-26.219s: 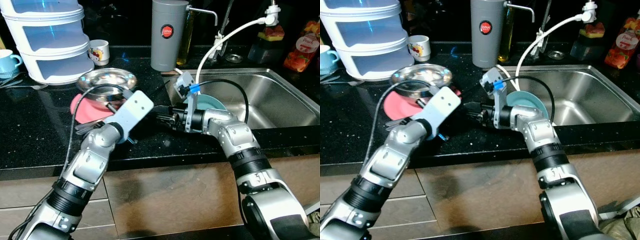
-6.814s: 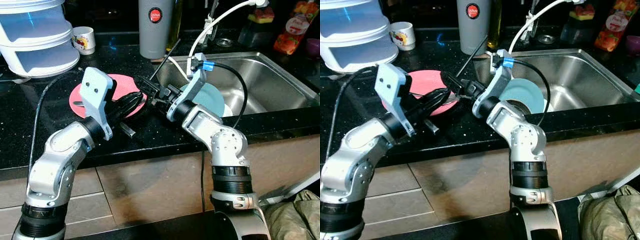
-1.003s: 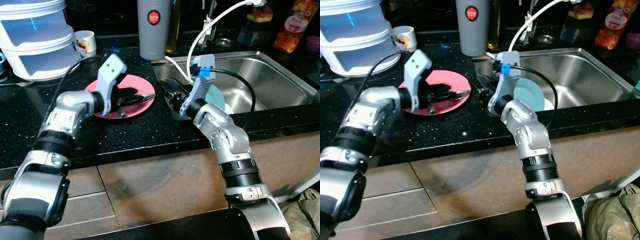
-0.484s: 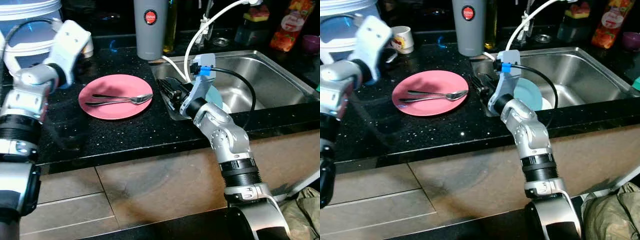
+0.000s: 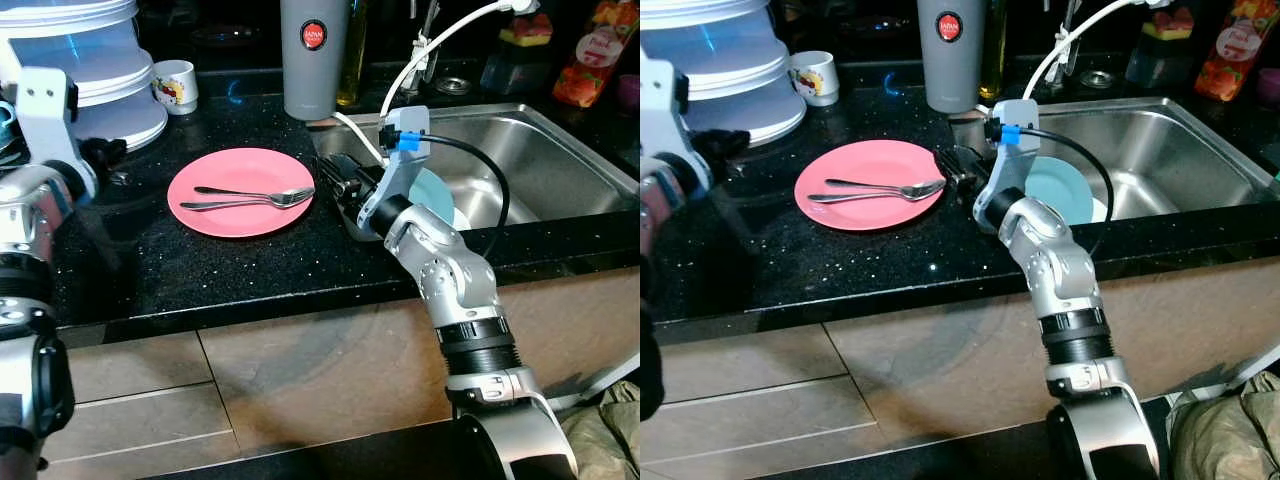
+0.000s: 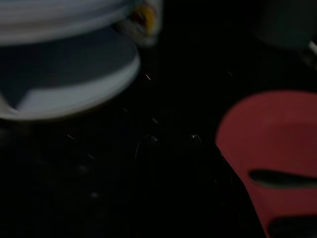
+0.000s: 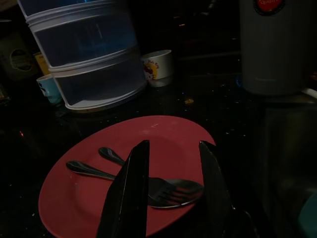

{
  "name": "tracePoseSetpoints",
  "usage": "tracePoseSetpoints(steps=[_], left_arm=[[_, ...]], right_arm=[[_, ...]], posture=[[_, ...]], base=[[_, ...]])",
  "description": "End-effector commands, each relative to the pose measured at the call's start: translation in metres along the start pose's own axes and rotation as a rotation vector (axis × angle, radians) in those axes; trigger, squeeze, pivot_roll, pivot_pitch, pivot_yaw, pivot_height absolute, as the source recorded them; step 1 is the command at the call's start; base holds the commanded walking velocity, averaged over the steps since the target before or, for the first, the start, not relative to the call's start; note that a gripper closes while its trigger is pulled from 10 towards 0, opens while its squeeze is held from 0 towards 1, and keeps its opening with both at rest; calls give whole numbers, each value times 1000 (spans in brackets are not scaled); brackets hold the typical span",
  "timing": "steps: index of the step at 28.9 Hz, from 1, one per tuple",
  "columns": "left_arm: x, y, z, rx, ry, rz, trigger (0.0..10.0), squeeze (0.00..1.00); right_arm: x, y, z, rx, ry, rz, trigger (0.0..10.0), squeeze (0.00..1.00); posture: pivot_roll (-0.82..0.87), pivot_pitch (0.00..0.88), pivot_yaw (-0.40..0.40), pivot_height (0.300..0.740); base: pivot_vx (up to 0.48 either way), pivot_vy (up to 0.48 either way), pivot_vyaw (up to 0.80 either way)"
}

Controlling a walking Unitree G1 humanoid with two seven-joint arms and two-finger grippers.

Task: Kitchen organization

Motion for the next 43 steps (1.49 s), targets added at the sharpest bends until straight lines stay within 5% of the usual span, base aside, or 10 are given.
tracePoseSetpoints(steps=[1, 7, 11, 26, 27, 29, 32, 42, 43], left_arm=[[-10, -19, 1, 61, -42, -51, 10000, 0], [-29, -38, 2, 153, -117, -189, 10000, 0], [-41, -53, 2, 225, -135, -166, 10000, 0], [-58, -45, 1, 243, -196, -332, 10000, 0], [-56, -42, 2, 229, -177, -306, 10000, 1000], [-55, -41, 1, 221, -166, -275, 10000, 1000], [-45, -38, 0, 203, -83, -55, 10000, 1000], [-40, -45, -5, 223, -4, -77, 10000, 1000], [-42, -47, -4, 222, -5, -128, 10000, 1000]], right_arm=[[-1, -3, -3, 7, -5, 6, 10000, 0], [-2, -3, -4, 9, -8, 5, 10000, 0], [-2, -5, -4, 15, -10, -2, 10000, 0], [-3, -5, -4, 15, -10, -2, 10000, 0], [-3, -5, -4, 15, -11, -1, 10000, 0], [-3, -5, -4, 16, -10, -1, 10000, 0], [-3, -5, -4, 15, -11, 0, 10000, 0], [-4, -5, -3, 18, -10, 1, 10000, 0], [-4, -5, -3, 17, -10, -1, 10000, 0]], posture=[[90, 122, -9, 740], [86, 124, -4, 740], [85, 125, -6, 740], [89, 126, -7, 740], [89, 127, -6, 740], [88, 126, -7, 740], [88, 126, -6, 740], [88, 126, -6, 740], [85, 124, -6, 740]], base=[[0, 0, 0], [0, 0, 0], [0, 0, 0], [0, 0, 0], [0, 0, 0], [0, 0, 0], [0, 0, 0], [0, 0, 0], [0, 0, 0]])
Point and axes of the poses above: a point about 5 cm out from each wrist's last joint towards the gripper, its own z axis pointing out of the wrist towards the gripper, its own y axis along the axis of the wrist's last joint, x = y × z, the point moved 4 cm from there along z, pointing out of the wrist towards the gripper, and after that the axes turned 8 degrees about z, right-handed, at the moved point
